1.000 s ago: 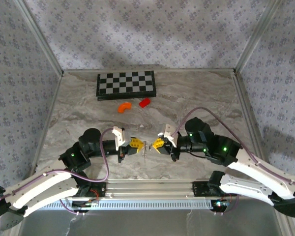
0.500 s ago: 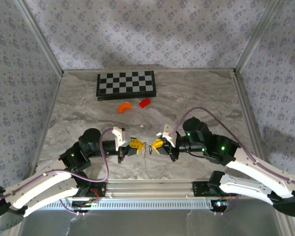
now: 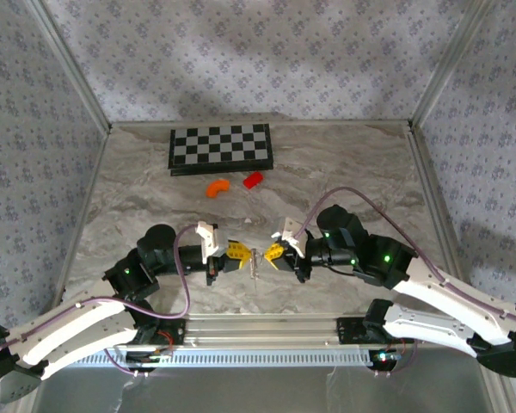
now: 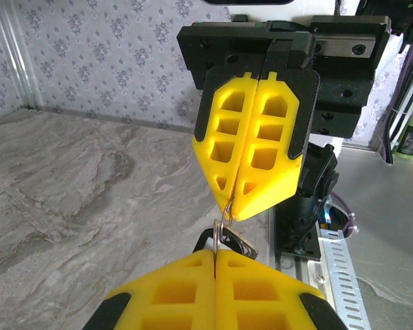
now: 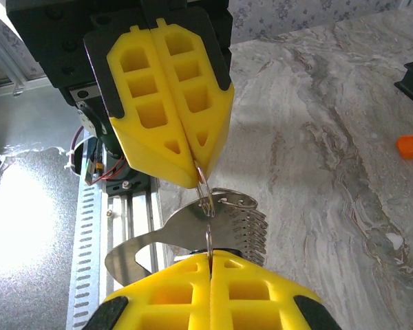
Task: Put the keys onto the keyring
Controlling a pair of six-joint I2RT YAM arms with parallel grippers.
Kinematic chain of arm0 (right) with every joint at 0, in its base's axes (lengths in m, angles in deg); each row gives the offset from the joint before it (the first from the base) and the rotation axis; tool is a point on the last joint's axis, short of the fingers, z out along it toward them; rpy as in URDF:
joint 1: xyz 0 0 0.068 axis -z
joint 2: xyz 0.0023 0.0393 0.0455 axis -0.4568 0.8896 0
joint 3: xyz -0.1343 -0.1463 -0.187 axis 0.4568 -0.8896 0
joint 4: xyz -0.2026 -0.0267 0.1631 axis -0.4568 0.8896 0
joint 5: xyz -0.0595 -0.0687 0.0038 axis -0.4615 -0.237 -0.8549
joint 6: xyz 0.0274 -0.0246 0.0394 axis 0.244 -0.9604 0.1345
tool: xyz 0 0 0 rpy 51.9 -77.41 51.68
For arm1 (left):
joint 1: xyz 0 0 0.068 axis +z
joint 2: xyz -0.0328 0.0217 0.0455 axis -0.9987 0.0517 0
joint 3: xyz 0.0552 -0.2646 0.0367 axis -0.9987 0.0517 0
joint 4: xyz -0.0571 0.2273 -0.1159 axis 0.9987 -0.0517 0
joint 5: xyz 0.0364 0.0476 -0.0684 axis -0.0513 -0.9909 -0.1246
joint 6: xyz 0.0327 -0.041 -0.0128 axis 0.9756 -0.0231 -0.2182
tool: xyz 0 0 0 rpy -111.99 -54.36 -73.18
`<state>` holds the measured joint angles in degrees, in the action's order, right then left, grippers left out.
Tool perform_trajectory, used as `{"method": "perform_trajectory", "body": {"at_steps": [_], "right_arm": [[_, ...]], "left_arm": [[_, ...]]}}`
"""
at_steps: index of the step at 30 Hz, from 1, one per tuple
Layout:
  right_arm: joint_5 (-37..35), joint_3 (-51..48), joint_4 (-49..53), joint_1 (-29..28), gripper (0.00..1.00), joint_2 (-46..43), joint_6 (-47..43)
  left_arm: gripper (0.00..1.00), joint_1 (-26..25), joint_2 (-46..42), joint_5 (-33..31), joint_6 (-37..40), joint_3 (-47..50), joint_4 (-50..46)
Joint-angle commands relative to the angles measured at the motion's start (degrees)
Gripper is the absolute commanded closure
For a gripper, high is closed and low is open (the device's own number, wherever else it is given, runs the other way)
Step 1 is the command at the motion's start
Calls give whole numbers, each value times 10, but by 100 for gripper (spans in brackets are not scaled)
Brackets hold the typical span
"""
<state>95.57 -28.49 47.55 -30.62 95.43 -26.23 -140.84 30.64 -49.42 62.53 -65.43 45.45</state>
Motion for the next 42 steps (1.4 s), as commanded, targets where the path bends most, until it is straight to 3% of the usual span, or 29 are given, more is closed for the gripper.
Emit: {"method": "perform_trajectory", "body": {"at_steps": [1,42], "right_arm": [[-2,10,-16,-4,100,0,4],[-1,13,-34,-2,100,7,15]], "left_arm": [[100,-4,-7,12,-7,-12,33],[100,-4,-8,2,-4,-8,30]]}}
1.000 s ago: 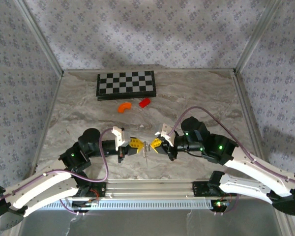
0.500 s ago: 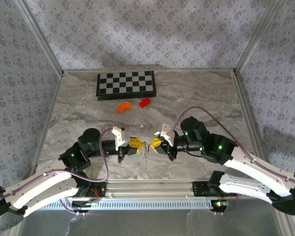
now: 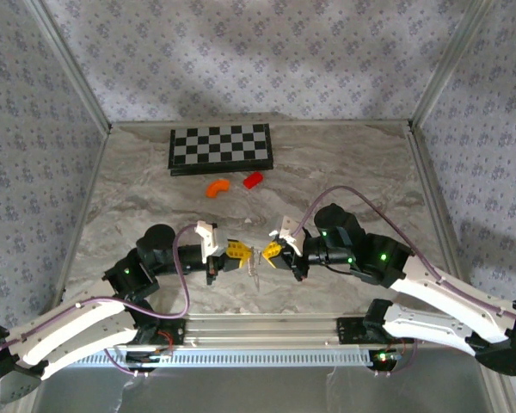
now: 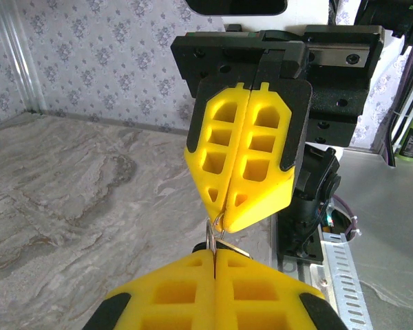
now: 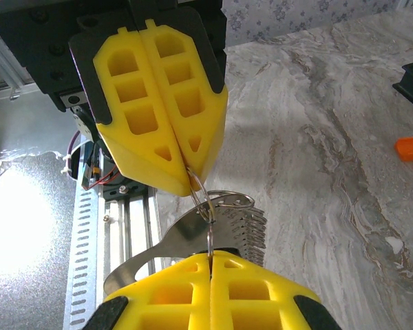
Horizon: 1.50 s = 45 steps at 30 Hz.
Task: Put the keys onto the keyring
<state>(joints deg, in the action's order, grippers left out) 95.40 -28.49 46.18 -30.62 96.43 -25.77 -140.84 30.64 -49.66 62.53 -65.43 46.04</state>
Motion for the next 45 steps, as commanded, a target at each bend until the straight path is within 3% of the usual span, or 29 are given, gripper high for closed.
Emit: {"method": "perform_trajectory", "body": {"at_steps": [1,45], "right_arm": [[-2,13,-17,-2,100,-5,11],[3,10,-32,-5,100,-8,13]], "left_arm": [[100,-4,-8,3,-3,-8,23],[100,-4,-1,3,-5,-5,29]]}}
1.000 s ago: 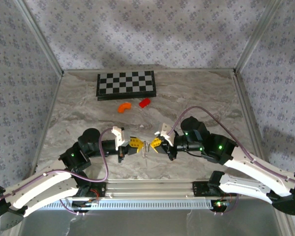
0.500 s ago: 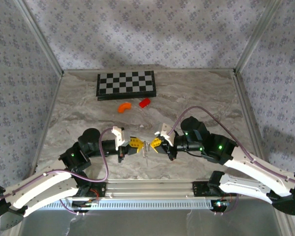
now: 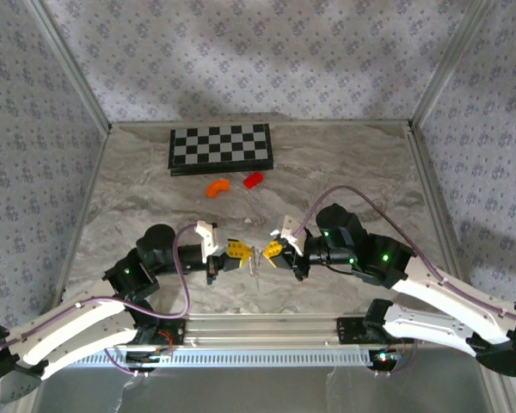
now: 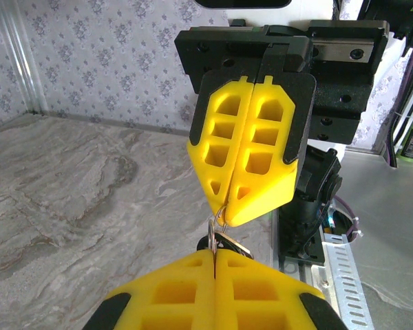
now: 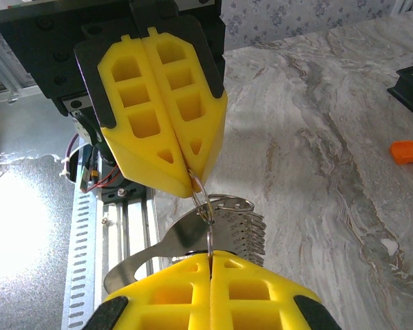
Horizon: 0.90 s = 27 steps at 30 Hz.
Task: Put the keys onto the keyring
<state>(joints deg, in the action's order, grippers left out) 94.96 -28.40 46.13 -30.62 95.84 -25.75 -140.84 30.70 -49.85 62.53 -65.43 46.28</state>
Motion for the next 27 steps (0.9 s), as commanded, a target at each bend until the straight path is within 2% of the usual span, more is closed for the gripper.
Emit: {"method": "perform_trajectory", "body": {"at_steps": [1,27], "right_arm": [[8,8,-33,-5,100,-1,13],[15,6,-51,-13,100,6,15]], "left_arm": [[100,-4,-1,5,-5,-5,27],[100,-5,-2,4,-5,-5,26]]}}
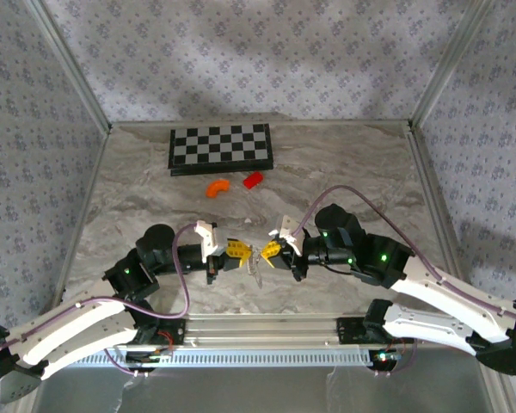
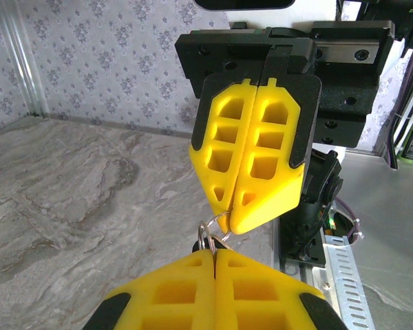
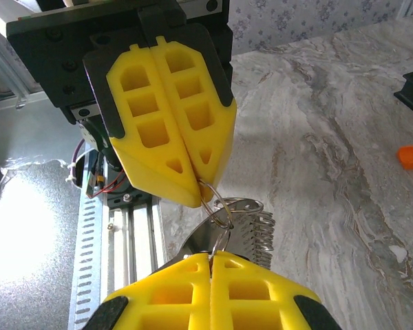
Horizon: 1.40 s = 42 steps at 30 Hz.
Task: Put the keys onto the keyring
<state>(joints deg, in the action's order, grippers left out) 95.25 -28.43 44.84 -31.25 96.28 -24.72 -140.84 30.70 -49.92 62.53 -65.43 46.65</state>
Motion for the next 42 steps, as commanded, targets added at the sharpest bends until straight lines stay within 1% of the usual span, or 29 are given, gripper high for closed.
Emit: {"method": "perform_trajectory", "body": {"at_steps": [1,17,22,27,31,42], "right_arm": [[12,5,-39,-6,100,1,4],[1,-4,-60,-6,100,0,10],[-5,2,-33,-6,100,-7,6],[-39,17,31,-10,100,-21,1],[-50,20,50,-12,100,-30,-1],[-40,20,19,-11,100,-17,-15]], "left_arm": [[100,-5,-2,4,-4,-5,23],[100,-6,-3,3,-4,-5,20],[100,-6,-5,-5,-2,-6,15],[100,-6,-4,-18,1,-8,11],[100,-6,-4,-22,1,-8,12],[100,-6,0,-13,-1,-10,13]]}}
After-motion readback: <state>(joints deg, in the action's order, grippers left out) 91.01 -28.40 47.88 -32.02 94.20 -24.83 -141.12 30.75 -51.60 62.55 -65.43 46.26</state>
